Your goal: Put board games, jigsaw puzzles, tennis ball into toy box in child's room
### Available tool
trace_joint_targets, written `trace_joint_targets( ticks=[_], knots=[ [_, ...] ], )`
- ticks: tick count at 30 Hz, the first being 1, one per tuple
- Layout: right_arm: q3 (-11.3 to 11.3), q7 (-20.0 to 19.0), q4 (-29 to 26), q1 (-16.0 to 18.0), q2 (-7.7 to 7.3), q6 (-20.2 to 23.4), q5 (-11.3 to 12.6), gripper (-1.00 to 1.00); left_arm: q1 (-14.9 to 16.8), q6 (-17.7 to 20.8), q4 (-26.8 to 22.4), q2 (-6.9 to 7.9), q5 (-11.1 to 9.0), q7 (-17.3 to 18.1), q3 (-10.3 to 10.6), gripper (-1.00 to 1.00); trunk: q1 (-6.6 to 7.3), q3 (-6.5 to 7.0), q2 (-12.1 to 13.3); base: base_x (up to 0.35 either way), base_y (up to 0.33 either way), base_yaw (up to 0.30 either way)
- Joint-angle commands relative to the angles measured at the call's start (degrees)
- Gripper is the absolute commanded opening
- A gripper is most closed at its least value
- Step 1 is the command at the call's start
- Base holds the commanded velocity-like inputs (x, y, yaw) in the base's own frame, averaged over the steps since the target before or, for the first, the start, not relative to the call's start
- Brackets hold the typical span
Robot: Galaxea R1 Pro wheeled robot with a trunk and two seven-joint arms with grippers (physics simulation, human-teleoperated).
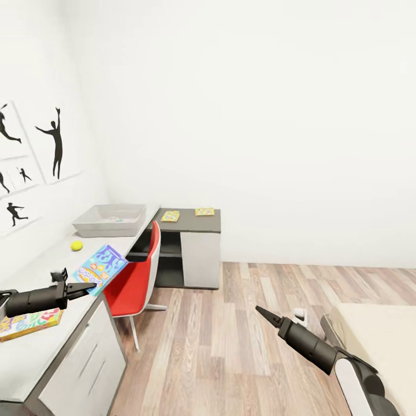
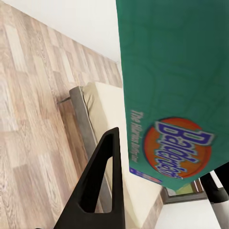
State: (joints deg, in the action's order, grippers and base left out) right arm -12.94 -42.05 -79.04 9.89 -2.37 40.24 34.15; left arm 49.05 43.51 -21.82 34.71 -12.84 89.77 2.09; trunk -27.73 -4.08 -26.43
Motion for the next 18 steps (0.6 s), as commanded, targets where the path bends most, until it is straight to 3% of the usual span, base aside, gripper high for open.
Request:
trace_joint_targets(
  ticks=[1, 9, 18],
  knots=[
    [-0.07, -0.05, -0.01, 0.04, 0.00, 0.37, 0.21, 1.00, 0.08, 0.61, 0.03, 0.02, -0.08, 0.23, 0.20, -1.00, 0.19, 0.13, 0.31, 0.000, 0.000, 0.207],
    [-0.07, -0.08, 0.15, 0.04, -0.05, 0.37, 0.21, 1.00, 0.08, 0.61, 0.03, -0.45, -0.08, 0.23, 0.23, -1.00, 1.95, 2.12, 3.51, 0.000, 0.000, 0.210],
    [-0.07, -0.16, 0.07, 0.04, -0.11, 0.38, 0.21, 1.00, 0.08, 0.93, 0.03, -0.75, -0.01, 0.23, 0.23, -1.00, 1.95, 2.74, 3.52, 0.000, 0.000, 0.212]
  ],
)
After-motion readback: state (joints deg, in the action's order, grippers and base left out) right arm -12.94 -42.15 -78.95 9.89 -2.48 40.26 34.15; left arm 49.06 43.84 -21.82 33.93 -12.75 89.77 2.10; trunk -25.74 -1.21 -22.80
